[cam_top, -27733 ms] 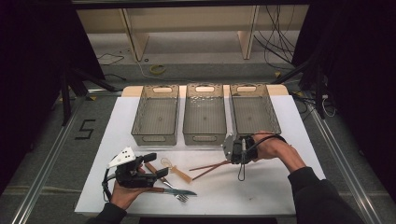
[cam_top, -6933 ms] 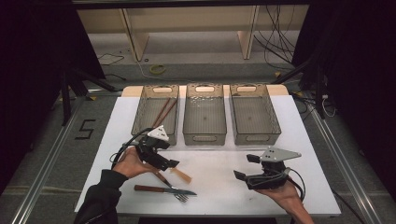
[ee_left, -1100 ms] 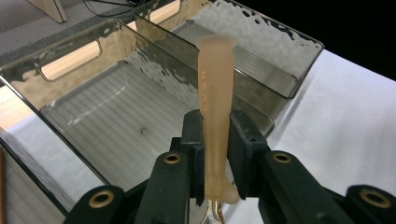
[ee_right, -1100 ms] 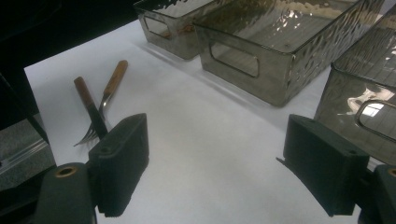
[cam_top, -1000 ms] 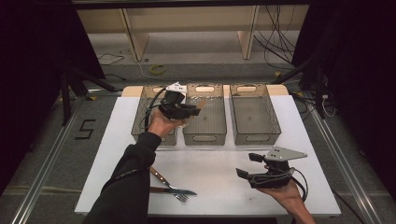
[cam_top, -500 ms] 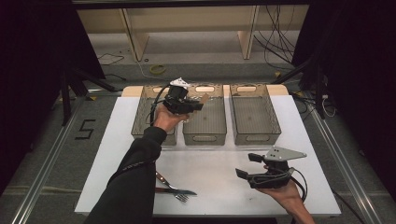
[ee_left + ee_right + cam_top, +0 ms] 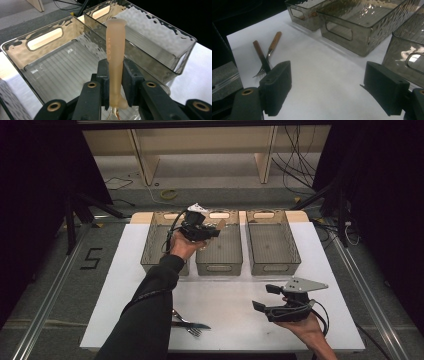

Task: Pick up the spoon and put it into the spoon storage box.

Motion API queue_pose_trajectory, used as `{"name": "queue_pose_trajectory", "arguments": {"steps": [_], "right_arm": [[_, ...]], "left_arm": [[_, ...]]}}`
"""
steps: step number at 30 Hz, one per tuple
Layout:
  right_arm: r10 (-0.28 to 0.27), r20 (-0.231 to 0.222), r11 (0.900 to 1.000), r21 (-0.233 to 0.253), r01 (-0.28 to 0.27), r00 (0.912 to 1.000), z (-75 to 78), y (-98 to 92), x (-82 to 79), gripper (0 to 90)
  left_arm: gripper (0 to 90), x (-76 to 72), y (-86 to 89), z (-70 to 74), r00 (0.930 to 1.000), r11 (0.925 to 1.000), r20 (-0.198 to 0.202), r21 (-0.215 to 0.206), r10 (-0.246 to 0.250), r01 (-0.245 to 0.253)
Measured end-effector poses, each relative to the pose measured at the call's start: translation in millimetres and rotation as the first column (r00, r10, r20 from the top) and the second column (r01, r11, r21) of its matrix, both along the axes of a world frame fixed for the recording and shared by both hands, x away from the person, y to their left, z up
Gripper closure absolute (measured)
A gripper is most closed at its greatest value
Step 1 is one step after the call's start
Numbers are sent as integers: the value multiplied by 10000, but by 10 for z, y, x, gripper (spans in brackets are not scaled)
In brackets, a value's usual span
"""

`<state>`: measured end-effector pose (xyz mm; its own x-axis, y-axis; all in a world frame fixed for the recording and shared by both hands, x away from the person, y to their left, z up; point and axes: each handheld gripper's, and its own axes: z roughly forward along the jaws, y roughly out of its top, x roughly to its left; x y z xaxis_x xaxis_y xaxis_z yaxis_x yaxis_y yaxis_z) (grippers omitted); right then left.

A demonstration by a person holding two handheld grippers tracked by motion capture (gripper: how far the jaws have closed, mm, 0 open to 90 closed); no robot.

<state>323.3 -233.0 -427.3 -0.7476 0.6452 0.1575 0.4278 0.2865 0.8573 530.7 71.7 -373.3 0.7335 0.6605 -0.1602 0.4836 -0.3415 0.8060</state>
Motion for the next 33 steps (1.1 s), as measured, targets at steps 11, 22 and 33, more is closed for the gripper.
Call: {"name": "queue_pose_trajectory", "arguments": {"steps": [11, 22, 33], "right_arm": [[42, -43, 10000, 1, -42, 10000, -8, 6, 0, 233], [57, -61, 10000, 22, -57, 10000, -10, 1, 3, 232], [-47, -10, 9999, 104, 47, 10000, 1, -19, -7, 232]], "left_arm": [[761, 51, -27, -145, 9993, 9997, -291, 128, 213, -210], [492, 29, -33, -98, 9977, 9997, -623, -28, 259, -261], [298, -201, 102, 129, 9967, 9979, -566, -323, -578, 560]]}}
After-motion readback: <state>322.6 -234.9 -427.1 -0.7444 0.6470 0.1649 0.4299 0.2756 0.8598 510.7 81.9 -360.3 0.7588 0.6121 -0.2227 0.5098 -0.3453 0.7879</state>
